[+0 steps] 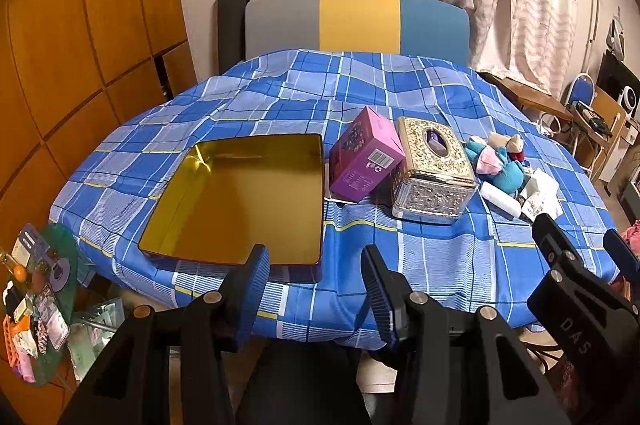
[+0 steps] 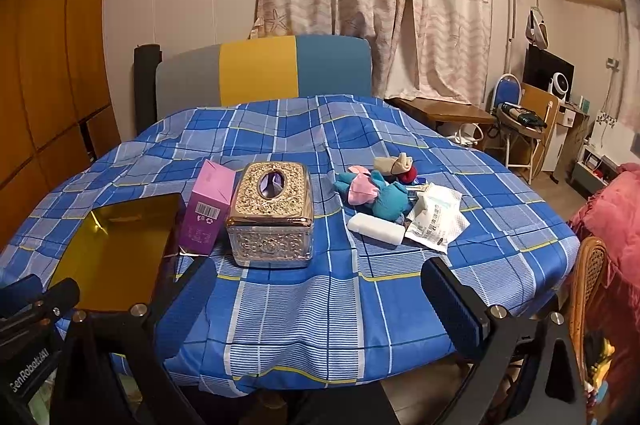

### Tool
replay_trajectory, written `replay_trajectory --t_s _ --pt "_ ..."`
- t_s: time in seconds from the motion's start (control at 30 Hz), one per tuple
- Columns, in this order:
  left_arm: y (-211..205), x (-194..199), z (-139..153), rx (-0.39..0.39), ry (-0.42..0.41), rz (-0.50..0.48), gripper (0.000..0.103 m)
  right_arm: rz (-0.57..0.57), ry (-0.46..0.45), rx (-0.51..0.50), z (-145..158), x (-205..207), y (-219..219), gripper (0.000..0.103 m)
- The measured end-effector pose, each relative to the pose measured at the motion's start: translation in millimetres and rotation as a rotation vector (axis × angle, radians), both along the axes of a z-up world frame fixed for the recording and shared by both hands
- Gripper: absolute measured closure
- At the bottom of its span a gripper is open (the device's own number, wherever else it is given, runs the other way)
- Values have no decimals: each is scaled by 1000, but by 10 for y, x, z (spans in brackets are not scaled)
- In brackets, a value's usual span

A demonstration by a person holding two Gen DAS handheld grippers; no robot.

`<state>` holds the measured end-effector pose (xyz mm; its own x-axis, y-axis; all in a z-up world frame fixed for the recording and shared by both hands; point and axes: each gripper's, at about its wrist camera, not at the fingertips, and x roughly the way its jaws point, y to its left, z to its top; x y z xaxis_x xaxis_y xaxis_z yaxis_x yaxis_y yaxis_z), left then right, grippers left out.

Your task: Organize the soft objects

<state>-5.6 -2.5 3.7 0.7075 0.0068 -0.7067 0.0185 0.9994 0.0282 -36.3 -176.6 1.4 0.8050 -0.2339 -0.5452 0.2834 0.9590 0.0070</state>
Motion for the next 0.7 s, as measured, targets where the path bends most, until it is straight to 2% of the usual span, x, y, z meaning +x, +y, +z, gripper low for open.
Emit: replay_trajectory --t_s 0.7 --pt "-123 142 -114 37 42 -7 55 -15 26 29 -77 86 -143 0"
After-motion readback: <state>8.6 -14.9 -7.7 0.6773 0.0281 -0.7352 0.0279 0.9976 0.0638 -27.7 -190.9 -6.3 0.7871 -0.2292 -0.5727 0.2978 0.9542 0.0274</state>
